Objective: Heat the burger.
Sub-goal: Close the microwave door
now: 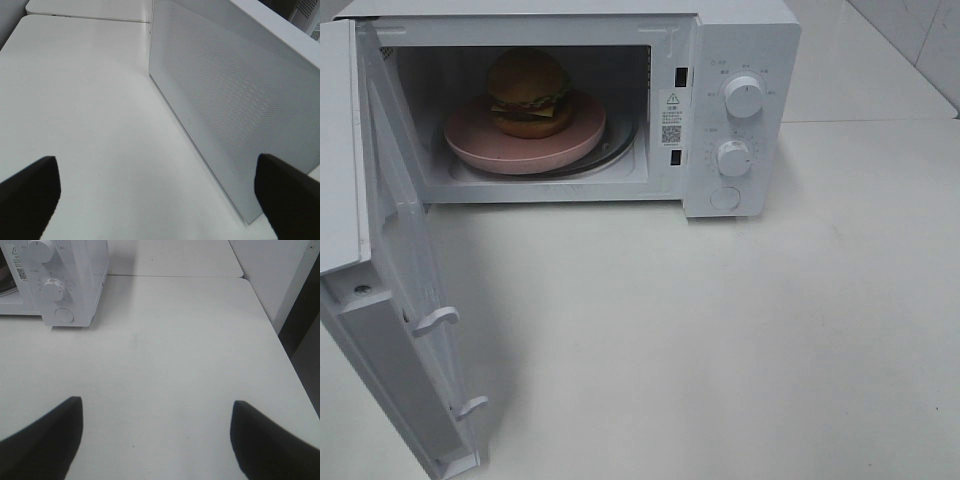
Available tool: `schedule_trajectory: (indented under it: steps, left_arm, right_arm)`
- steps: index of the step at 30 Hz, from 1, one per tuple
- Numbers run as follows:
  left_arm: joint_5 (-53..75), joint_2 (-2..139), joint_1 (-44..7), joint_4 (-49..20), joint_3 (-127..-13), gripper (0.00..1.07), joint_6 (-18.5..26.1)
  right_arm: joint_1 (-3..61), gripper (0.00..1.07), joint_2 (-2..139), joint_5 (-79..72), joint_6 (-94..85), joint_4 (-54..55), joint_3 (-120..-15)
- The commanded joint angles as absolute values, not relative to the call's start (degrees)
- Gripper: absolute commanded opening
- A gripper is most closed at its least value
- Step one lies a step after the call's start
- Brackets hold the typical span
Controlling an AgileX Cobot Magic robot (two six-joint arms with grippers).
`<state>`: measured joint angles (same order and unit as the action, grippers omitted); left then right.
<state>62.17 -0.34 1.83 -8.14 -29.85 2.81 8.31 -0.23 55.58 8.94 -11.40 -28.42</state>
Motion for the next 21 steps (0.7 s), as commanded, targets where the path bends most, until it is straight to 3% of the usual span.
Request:
schedule_trajectory:
  steps: [1, 15, 18, 20, 21]
  left_arm:
    - [61.4, -0.7, 1.9, -8.5, -29.6, 0.98, 2.9]
    - [56.3, -0.7, 1.9, -8.5, -31.3, 0.96, 1.1]
    - [54.0, -0.7, 1.9, -7.9, -30.9, 0.89, 1.1]
    - [50.0, -0.2, 1.9, -7.9, -30.1, 0.72, 1.1]
    - [50.0, -0.2, 1.9, -7.9, -30.1, 0.72, 1.1]
  right_arm:
    - [8.0, 0.76, -1.7, 55.2, 8.8, -11.5, -28.5]
    - [8.0, 0.76, -1.7, 55.2, 8.8, -11.5, -28.5]
    - [8.0, 0.76, -1.7, 55.2, 8.8, -11.5, -28.5]
    - [8.0, 0.76, -1.7, 55.2, 8.8, -11.5, -28.5]
    - [8.0, 0.76, -1.7, 55.2, 8.8, -11.5, -28.5]
